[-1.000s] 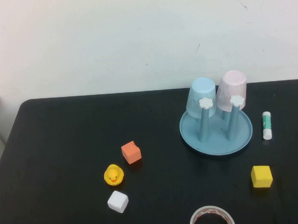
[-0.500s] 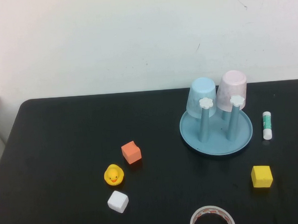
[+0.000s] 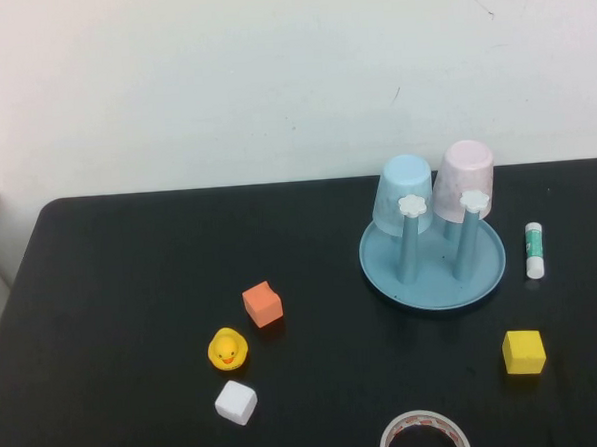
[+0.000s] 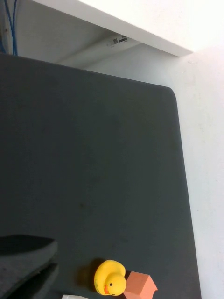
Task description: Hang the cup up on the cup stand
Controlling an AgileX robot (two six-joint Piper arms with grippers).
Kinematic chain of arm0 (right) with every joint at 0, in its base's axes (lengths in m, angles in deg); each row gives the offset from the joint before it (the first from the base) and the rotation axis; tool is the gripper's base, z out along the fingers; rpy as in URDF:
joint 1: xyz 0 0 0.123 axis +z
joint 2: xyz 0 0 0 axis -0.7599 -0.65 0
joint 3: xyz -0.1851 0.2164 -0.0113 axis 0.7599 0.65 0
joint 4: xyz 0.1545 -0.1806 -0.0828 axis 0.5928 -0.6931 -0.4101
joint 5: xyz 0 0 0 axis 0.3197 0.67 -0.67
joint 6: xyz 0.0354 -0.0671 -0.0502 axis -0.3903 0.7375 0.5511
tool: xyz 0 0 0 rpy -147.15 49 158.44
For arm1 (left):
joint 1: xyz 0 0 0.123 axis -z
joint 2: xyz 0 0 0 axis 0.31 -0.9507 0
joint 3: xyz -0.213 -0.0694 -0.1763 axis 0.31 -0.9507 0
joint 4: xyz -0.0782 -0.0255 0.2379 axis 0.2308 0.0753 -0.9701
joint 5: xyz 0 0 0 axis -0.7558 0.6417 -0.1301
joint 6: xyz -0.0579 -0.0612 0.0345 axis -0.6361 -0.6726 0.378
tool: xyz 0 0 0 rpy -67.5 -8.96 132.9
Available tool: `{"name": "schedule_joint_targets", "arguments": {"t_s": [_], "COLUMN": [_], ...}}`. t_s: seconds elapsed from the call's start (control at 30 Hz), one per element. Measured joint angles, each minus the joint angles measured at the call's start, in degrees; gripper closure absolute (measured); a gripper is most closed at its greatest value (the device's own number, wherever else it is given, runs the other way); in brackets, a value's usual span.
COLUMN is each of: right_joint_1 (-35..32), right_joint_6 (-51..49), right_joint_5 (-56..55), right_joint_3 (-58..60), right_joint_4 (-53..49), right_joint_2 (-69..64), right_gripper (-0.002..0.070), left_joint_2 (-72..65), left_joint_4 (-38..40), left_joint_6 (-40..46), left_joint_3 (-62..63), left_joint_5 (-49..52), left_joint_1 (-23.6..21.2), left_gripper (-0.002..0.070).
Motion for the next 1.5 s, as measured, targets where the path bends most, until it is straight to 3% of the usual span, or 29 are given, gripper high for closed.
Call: {"name": "schedule_joint_targets", "arguments": {"t_s": [0.13,0.37,0.57,0.7,1.1,1.33,1.5], "right_joint_1": [-9.25,-35.11,-50.67,-53.41,-53.40,-53.40,-53.40], "right_joint_6": [0.00,-0.14,-2.21,-2.31,-2.47,-2.35,-0.88], "right_joint_5": [0.20,-2.69,-2.85,-2.48,-2.82,-12.96,-13.53], "right_joint_3": [0.00,4.41,10.22,12.27,13.04,19.69,21.05], "right_joint_4": [0.13,1.51,4.48,4.68,6.14,7.74,9.39], "right_joint_2": [3.64,11.23,18.84,24.03,25.20,25.20,25.20], "right_gripper": [0.0678,0.0678,0.0678,0.0678,0.0678,0.0678,0.0678], "left_joint_2": [0.00,0.00,0.00,0.00,0.00,0.00,0.00], "left_joint_4": [0.00,0.00,0.00,0.00,0.00,0.00,0.00], "left_joint_6": [0.00,0.00,0.00,0.00,0.00,0.00,0.00], "left_joint_3": [0.00,0.00,0.00,0.00,0.00,0.00,0.00], "left_joint_5": [0.00,0.00,0.00,0.00,0.00,0.00,0.00], "left_joint_1": [0.00,0.00,0.00,0.00,0.00,0.00,0.00], "left_gripper": [0.0676,0.0676,0.0676,0.0676,0.0676,0.0676,0.0676]}}
